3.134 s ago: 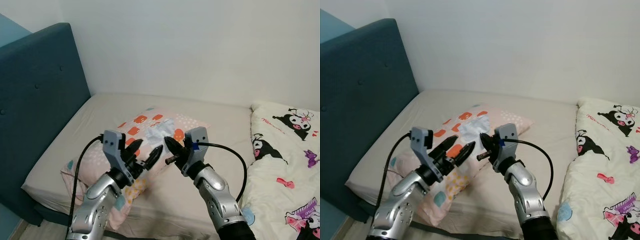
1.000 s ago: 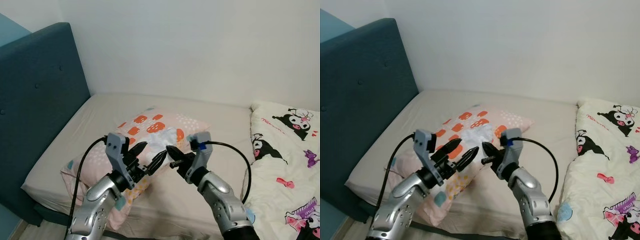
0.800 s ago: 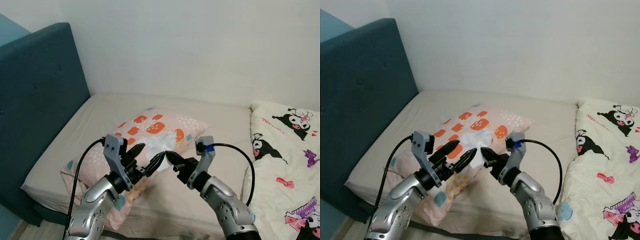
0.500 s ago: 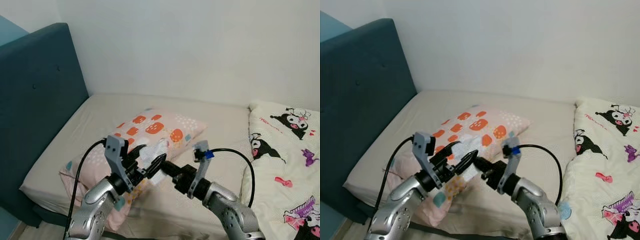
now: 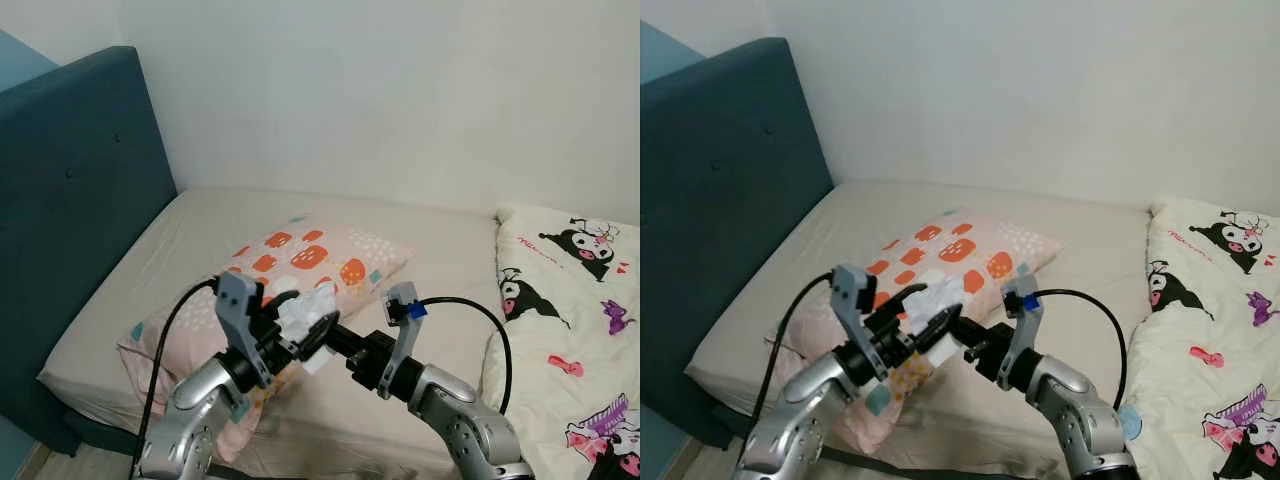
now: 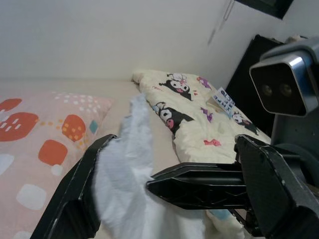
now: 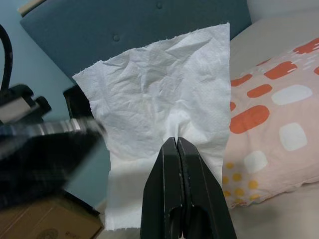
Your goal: Clean up the room
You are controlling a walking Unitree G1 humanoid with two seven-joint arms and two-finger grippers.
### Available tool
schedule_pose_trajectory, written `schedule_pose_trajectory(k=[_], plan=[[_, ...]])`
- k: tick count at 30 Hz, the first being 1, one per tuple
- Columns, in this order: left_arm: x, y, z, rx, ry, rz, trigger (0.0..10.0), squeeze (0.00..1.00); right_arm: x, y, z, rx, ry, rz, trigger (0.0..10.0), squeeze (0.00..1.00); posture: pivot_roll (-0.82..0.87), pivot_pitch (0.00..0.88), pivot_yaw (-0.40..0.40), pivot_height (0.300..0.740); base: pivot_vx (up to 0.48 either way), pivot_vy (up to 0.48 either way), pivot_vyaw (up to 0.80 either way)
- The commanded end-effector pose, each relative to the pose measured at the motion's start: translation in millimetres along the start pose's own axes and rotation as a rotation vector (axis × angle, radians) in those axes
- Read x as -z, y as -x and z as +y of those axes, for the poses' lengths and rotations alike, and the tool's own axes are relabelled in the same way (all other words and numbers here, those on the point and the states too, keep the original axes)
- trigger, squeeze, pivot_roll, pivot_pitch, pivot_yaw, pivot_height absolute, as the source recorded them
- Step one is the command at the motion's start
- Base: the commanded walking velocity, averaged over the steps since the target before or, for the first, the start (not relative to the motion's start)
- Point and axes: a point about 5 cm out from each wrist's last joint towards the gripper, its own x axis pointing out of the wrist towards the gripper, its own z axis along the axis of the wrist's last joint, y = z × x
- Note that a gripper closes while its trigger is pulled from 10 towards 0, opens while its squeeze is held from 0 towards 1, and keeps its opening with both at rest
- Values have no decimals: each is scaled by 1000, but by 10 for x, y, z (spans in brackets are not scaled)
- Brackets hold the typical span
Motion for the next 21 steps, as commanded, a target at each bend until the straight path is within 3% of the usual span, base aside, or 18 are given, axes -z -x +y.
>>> schedule_pose_trajectory(k=[1, 16, 17, 21], plan=[[131, 34, 14, -16, -18, 55, 10000, 1000, -27, -39, 62, -19, 15, 5, 10000, 0, -12, 60, -65, 740, 0, 0, 0], [52, -56, 69, -55, -9, 2, 10000, 996, -14, -101, 173, -71, 24, 22, 10000, 0, -13, 62, -68, 740, 0, 0, 0], [32, -57, 72, -57, -5, -9, 10000, 949, -10, -102, 172, -71, 26, 25, 10000, 0, -13, 62, -68, 740, 0, 0, 0], [5, -56, 71, -54, -4, -21, 10000, 922, -2, -99, 170, -69, 30, 29, 10000, 0, -12, 62, -68, 740, 0, 0, 0]])
